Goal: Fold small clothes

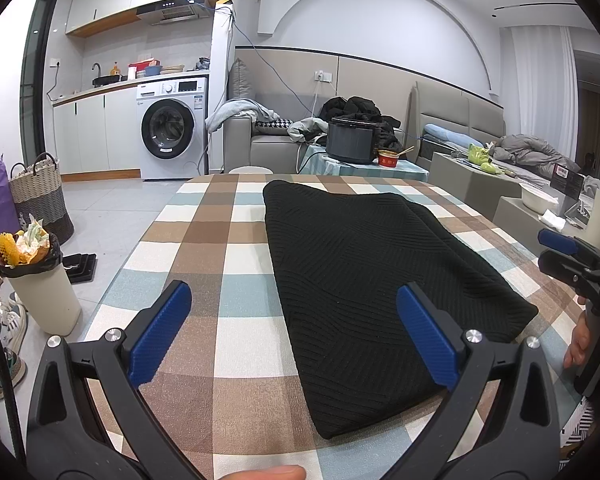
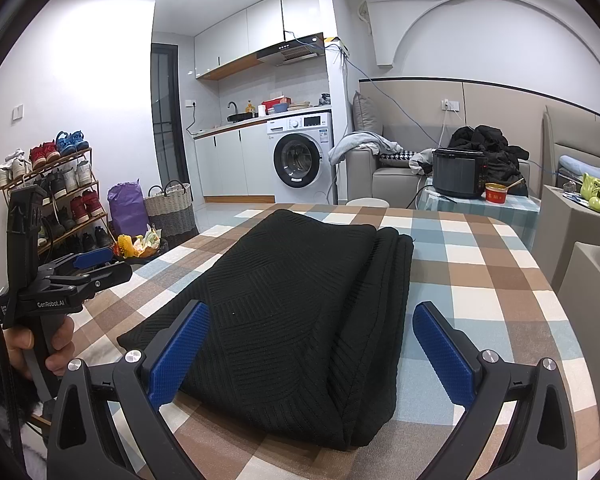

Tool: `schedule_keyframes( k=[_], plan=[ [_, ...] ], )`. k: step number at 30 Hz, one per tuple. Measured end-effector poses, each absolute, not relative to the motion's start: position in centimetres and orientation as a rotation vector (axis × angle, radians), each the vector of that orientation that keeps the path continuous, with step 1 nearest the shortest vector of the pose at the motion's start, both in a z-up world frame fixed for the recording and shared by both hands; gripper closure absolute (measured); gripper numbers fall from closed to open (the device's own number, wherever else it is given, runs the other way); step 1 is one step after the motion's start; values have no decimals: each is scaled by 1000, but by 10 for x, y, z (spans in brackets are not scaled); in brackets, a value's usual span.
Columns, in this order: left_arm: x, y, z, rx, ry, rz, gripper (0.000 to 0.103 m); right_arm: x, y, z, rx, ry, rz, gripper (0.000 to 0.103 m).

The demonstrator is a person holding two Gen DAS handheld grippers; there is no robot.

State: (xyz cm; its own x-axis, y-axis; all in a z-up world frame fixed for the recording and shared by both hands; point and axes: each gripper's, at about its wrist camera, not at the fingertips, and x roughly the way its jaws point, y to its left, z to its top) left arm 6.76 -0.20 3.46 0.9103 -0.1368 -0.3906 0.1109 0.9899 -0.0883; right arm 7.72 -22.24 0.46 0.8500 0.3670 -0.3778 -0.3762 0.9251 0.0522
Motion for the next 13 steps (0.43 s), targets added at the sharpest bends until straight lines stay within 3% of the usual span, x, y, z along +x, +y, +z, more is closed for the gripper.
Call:
schedule_keyframes(
  k=[13],
  plan=[
    [67,-2,33,-65,408,-125,1,77,-222,5,-23,394,390,0]
  ],
)
